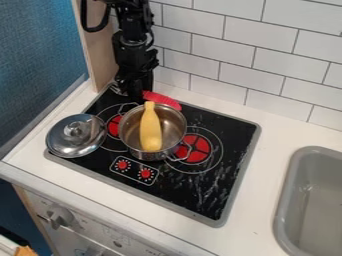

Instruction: Put the red fork the the bottom right corner of the burner

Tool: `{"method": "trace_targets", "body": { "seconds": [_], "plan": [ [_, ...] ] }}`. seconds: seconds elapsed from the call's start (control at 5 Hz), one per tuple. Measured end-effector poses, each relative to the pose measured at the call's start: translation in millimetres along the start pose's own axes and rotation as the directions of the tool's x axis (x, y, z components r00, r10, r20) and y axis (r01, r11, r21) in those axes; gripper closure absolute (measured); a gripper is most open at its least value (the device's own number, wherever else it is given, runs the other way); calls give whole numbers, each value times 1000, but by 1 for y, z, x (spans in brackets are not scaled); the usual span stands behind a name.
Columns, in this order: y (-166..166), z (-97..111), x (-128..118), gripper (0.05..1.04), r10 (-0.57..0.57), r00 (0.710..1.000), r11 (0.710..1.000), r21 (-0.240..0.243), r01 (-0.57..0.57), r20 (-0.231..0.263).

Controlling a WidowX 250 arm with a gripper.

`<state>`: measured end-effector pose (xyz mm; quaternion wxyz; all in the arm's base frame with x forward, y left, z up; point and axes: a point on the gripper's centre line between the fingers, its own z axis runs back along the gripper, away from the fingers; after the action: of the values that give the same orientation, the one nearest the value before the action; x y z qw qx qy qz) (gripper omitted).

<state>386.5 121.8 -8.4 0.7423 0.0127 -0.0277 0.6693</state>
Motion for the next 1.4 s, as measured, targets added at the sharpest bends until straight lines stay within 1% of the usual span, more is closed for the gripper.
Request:
{"method": "trace_targets", "body": {
  "seconds": [0.2, 0.4, 0.6, 0.8, 1.0, 1.2, 1.4],
  "plan": [
    [-1, 3, -4, 790, 92, 995, 996, -3, -92, -27],
    [-10, 25, -1, 791, 203, 979, 977, -54, -204, -23],
    [-17, 35, -11, 791, 295, 955, 951, -84, -297, -40],
    [-18, 51, -22, 791, 231, 972, 969, -84, -234, -38],
    [-9, 83, -49, 791, 115, 993, 990, -83, -118, -41],
    [14, 103, -66, 791, 40, 997, 997, -65, -44, -61],
    [37, 116, -85, 791, -34, 997, 998, -50, 30, -66]
  ]
}}
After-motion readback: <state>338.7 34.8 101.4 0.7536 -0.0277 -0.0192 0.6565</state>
